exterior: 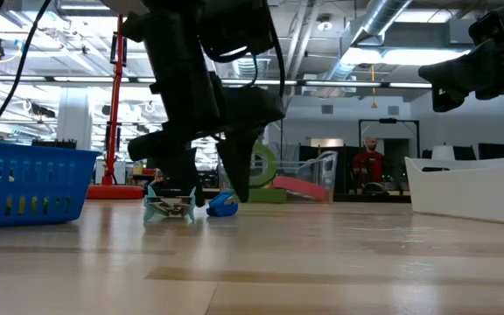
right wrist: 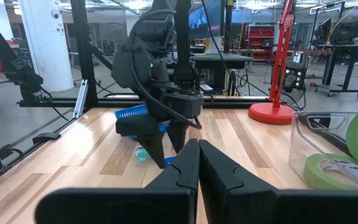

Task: Pick and place Stapler, Stapler remover, tape
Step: Put the blue stapler into the blue bin, then put the light blue stapler remover into the white bin

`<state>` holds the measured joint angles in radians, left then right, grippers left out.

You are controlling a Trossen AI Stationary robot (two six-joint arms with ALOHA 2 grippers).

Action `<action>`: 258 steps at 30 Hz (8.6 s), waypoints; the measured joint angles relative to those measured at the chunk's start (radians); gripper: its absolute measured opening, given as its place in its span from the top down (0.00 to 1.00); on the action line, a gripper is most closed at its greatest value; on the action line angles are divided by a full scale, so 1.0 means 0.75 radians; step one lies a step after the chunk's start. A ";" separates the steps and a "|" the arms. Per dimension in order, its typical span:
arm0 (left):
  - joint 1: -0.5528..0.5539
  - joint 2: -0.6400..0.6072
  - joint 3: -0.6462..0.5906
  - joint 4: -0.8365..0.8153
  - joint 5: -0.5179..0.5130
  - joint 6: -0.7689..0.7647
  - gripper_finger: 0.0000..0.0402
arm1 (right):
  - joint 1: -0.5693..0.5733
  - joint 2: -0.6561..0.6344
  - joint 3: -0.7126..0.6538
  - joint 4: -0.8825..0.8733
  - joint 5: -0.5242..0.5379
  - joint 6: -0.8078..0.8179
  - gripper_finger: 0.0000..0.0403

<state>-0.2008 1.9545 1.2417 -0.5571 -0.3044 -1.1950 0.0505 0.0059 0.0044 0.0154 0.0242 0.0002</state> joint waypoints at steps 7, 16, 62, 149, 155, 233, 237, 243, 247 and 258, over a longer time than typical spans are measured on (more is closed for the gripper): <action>0.001 0.000 -0.036 0.009 0.025 0.000 0.38 | 0.000 0.000 0.000 0.000 0.000 0.000 1.00; 0.001 0.000 -0.037 0.033 0.027 0.006 0.59 | 0.000 0.001 0.000 0.000 0.000 0.000 1.00; -0.003 -0.357 -0.036 0.056 0.029 0.271 0.81 | 0.000 0.000 0.000 0.000 0.000 0.000 1.00; -0.202 -0.722 -0.522 -0.397 0.626 1.326 0.81 | 0.000 0.000 0.000 0.000 0.000 0.000 1.00; -0.202 -0.722 -0.522 -0.397 0.619 1.261 0.79 | 0.000 0.000 0.000 0.000 0.000 0.000 1.00; 0.045 -0.195 0.223 -0.298 0.540 -0.121 0.63 | 0.000 0.001 0.000 0.000 0.000 0.000 1.00; 0.036 -0.144 0.223 -0.292 0.540 -0.140 0.63 | 0.000 0.001 0.000 0.000 0.000 0.000 1.00; 0.037 -0.095 0.217 -0.280 0.537 -0.163 0.63 | 0.000 0.001 0.000 0.000 0.000 0.000 1.00; 0.036 -0.104 0.182 -0.302 0.540 -0.134 0.63 | 0.000 0.001 0.000 0.000 0.000 0.000 1.00; 0.035 -0.158 0.121 -0.495 0.633 -0.139 0.63 | 0.000 0.000 0.000 0.002 0.000 0.000 1.00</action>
<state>-0.1745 1.8362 1.3326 -0.9283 0.1705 -1.2989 0.0505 0.0056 0.0044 0.0166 0.0242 0.0002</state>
